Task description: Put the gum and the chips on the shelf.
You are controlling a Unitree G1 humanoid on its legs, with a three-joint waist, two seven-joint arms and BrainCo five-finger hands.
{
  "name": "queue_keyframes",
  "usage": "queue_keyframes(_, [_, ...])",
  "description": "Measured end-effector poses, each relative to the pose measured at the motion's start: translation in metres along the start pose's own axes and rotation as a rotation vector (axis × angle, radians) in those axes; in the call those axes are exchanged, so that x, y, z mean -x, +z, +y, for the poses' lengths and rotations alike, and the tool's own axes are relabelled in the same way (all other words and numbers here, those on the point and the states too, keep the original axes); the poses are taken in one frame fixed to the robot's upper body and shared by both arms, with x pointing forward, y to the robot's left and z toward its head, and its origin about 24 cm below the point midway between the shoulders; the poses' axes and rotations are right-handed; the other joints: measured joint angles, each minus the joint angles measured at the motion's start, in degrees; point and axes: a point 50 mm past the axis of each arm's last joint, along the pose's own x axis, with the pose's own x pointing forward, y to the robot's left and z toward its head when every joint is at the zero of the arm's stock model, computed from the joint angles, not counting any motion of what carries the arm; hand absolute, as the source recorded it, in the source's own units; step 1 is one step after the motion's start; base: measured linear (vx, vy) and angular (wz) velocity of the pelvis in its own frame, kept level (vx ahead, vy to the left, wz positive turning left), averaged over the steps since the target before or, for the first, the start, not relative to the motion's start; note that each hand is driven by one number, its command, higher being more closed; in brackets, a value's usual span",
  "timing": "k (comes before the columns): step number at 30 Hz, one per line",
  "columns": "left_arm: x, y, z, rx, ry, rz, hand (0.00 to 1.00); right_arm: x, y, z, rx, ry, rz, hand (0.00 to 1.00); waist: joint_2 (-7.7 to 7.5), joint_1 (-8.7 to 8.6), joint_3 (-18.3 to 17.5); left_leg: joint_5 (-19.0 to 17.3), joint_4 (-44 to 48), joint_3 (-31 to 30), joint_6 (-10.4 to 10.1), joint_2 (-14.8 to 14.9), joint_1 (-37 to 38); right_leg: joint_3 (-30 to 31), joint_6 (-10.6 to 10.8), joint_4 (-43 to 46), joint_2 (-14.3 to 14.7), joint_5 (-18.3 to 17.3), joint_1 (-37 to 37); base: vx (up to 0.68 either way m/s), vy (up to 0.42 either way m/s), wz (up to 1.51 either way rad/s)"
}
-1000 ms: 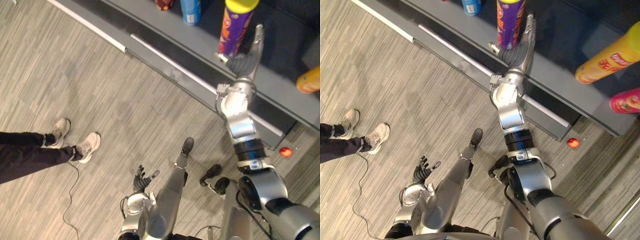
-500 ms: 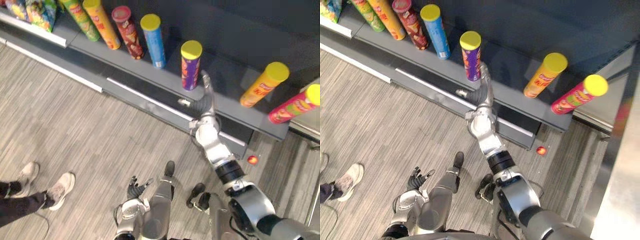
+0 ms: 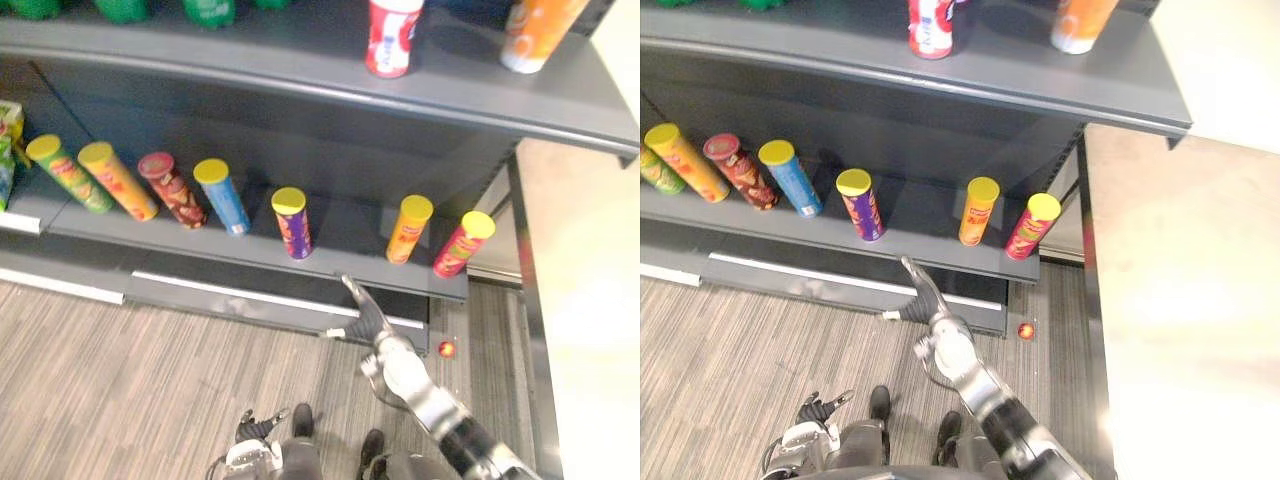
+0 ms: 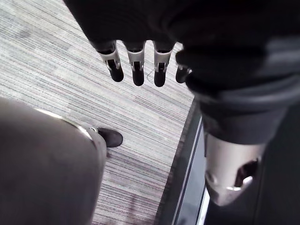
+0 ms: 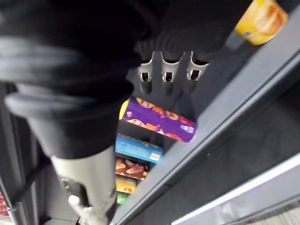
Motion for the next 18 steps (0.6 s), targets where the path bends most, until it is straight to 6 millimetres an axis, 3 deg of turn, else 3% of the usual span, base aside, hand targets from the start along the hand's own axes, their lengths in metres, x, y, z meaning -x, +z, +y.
queue_keyframes(3, [0.003,-0.014,0.005,-0.012,-0.002,0.033,0.00,0.040,-0.041,0.013,-0.081,0.063,0.166,0.00,0.03,-1.92,-2.02,0.08,-2.15,0.75,0.17,-0.63,2.55,1.28,0.59,-2.04,-0.18,0.73,2.00,0.04,0.059,-0.18])
queue_keyframes(7, [0.005,-0.023,0.006,-0.039,-0.004,0.058,0.00,0.092,-0.098,0.022,-0.139,0.093,0.431,0.00,0.05,-2.23,-3.88,0.78,-5.33,1.81,1.09,-1.43,5.47,2.74,1.02,-3.36,-0.56,0.99,3.09,0.02,0.049,-0.13])
queue_keyframes(11, [0.007,-0.032,0.010,-0.038,0.006,0.082,0.00,0.144,-0.147,0.019,-0.205,0.010,0.720,0.00,0.51,-2.32,-5.59,1.40,-7.94,3.14,1.50,-2.02,7.95,4.07,1.13,-3.84,-0.85,1.06,3.98,0.04,0.040,-0.12])
queue_keyframes(14, [0.008,-0.038,0.014,-0.025,0.020,0.105,0.00,0.157,-0.166,0.002,-0.222,-0.136,0.846,0.00,0.96,-3.76,-5.76,1.27,-7.96,3.37,1.60,-2.43,8.89,4.45,1.39,-4.23,-1.17,1.23,4.95,0.03,0.040,-0.08])
queue_keyframes(18, [0.009,-0.041,0.011,-0.018,0.014,0.116,0.00,0.180,-0.185,-0.012,-0.297,-0.292,1.001,0.00,1.81,-3.58,-6.42,0.95,-8.28,3.35,2.07,-2.99,9.39,4.43,1.88,-5.42,-1.58,1.56,6.07,0.03,0.038,0.03])
